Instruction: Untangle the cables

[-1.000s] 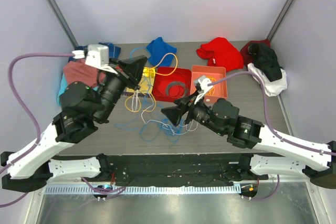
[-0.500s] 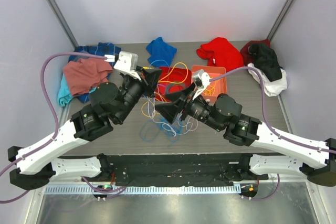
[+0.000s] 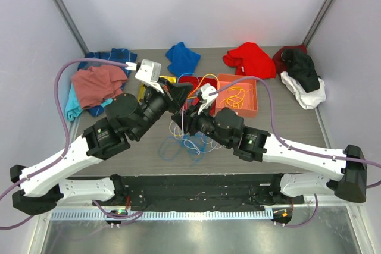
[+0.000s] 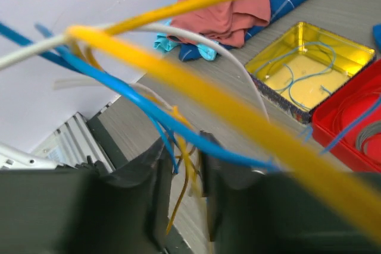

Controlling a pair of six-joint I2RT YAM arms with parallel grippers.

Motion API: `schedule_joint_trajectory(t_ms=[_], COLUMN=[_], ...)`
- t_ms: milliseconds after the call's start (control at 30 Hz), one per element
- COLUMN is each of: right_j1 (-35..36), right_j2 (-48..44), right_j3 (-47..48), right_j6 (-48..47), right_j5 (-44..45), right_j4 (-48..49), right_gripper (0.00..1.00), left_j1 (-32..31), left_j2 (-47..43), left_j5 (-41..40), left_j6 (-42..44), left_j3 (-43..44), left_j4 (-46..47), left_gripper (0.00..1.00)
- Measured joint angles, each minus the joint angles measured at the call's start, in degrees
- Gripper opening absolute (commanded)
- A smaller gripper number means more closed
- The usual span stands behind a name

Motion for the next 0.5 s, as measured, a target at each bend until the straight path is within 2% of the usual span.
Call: schedule_joint_trajectory(t_ms=[33,67,300,500], right_j1=[0.0,-0.1,-0.2,-0.2], right_j2=[0.1,0.0,-6.0,-13.8], right_j3=[-0.5,-1.0,-6.9,-14.9], right_j6=[0.0,0.0,0.6,4.9], right_j5=[0.4,0.8,3.9,4.7], right_j4=[0.3,0.5,0.6,6.4], right_gripper=[0.02,0.01,0.01,0.01], left_j1=[0.0,0.0,0.0,-0.5], left_j2=[0.0,0.0,-1.2,-1.2], left_j5=[0.2,0.2,-4.2,-8.2], left_j6=[-0.1,-0.2,2.4,10.4], left_j3=[0.0,0.0,0.4,4.1], left_j4=[0.0,-0.1,-2.9,-9.2], left_gripper=[0.0,0.0,0.0,0.0])
